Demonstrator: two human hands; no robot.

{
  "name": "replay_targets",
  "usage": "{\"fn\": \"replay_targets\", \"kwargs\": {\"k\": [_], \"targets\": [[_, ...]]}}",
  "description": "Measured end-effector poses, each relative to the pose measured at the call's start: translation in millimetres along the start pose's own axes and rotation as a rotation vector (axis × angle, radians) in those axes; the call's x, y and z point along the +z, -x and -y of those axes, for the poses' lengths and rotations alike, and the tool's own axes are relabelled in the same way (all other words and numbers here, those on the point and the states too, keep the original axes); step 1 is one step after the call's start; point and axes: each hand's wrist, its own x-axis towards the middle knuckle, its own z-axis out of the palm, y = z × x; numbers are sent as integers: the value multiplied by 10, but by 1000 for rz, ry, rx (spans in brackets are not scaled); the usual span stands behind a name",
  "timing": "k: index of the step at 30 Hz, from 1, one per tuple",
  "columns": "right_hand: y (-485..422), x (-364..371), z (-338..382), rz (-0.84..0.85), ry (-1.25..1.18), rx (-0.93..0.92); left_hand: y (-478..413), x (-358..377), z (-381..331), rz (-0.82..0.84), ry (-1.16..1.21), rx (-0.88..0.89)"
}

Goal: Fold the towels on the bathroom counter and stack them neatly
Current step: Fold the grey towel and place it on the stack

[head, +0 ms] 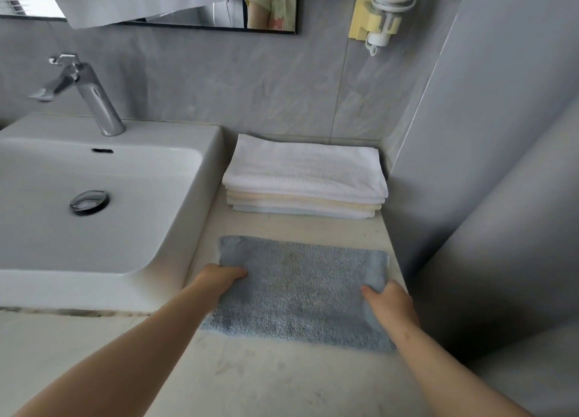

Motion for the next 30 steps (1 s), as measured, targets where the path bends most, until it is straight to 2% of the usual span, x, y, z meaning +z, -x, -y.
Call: {"fn": "replay_targets", "kwargs": {"k": [4,14,22,26,30], "targets": [[-43,-141,136,-8,-280,-98,148,-84,-238,108,76,50],[-258,-826,919,-157,-641,-374,247,-431,-1324,22,150,365],[-916,-1083,1524,-232,-616,-421,-183,-516,-2157,-48,29,431],[-1220,-1085,1743,-286,-562,-450,-506,-458,-2415,-128,-138,485],[-1520,-1000,1854,-299,-502,-458,-863,-368,-2503,-172,-273,465]]}}
